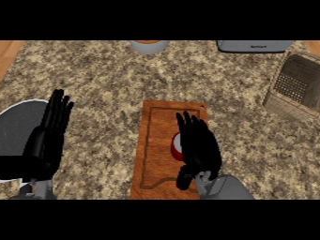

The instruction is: Pick the can from the cutting board and place it in the basket

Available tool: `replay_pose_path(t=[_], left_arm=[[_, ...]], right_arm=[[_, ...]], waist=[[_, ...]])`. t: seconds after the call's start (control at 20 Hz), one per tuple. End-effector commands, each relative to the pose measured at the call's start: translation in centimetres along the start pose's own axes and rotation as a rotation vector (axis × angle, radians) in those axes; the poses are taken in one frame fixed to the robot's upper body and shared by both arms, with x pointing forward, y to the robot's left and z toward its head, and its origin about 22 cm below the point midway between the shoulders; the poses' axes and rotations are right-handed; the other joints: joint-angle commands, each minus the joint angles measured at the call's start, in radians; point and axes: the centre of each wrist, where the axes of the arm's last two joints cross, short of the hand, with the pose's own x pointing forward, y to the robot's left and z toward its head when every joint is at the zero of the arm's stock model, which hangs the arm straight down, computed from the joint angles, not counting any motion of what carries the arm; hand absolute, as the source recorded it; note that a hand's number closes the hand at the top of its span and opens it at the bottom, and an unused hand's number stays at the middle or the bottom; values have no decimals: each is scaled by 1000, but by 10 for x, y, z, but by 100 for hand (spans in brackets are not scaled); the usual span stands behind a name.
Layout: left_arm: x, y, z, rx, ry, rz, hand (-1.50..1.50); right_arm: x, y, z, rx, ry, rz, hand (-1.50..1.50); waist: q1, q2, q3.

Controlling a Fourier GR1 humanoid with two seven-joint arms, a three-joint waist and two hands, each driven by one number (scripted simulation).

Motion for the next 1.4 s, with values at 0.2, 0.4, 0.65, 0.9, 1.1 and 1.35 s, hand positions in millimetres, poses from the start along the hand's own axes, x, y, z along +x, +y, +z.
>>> replay_pose_path(t=[0.2,0.4,0.65,0.9,1.1,1.35], left_arm=[[-11,-1,7,-7,20,18,0],[-26,-2,1,-10,9,-12,0],[0,-7,6,5,3,0,0],[-11,-15,0,-4,22,2,0],[8,3,-2,-6,4,2,0],[-9,-8,14,-15,13,-8,0]], right_arm=[[4,1,-17,-10,17,-21,-150],[7,30,-5,1,11,-21,-150],[-17,21,-22,77,-25,26,150],[-7,26,-36,58,-82,124,150],[7,28,-28,39,-95,177,150],[-4,-5,-68,-27,69,79,150]], waist=[[2,0,0],[0,0,0],[0,0,0],[0,1,0],[2,0,0],[17,3,0]])
